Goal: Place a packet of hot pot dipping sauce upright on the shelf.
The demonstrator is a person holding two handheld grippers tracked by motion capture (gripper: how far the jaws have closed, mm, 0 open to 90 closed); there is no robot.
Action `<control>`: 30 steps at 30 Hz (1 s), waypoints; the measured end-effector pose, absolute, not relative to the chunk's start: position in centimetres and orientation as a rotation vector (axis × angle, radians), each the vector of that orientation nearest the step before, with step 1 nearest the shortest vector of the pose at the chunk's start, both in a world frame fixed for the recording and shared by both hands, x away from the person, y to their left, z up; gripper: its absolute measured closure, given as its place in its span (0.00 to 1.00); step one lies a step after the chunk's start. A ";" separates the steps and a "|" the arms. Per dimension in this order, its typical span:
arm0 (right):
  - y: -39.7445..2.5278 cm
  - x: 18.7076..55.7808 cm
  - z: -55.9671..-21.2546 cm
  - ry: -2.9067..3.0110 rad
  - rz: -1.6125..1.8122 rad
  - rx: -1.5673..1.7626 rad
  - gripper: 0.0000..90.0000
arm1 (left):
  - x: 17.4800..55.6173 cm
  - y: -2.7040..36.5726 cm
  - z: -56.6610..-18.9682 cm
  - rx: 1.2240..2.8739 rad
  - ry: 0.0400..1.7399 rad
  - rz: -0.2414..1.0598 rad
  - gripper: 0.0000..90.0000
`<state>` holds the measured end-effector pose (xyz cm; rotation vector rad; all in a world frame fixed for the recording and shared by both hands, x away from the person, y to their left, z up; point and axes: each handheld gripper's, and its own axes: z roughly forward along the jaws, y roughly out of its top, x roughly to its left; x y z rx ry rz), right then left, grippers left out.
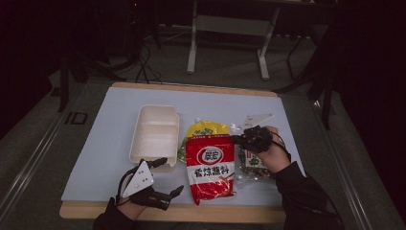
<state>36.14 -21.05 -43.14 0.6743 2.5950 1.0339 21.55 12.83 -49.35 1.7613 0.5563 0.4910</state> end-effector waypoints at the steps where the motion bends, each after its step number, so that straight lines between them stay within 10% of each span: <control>1: -21.1 35.8 -42.7 2.586 1.043 0.660 1.00 | 21.7 12.8 -49.1 1.765 0.565 0.482 0.06; 15: -21.6 32.0 -39.7 2.552 1.114 0.531 1.00 | 24.9 11.5 -48.6 1.811 0.584 0.353 0.11; 30: -22.8 29.7 -38.4 2.535 1.151 0.472 1.00 | 26.1 7.5 -48.1 1.820 0.519 0.273 0.58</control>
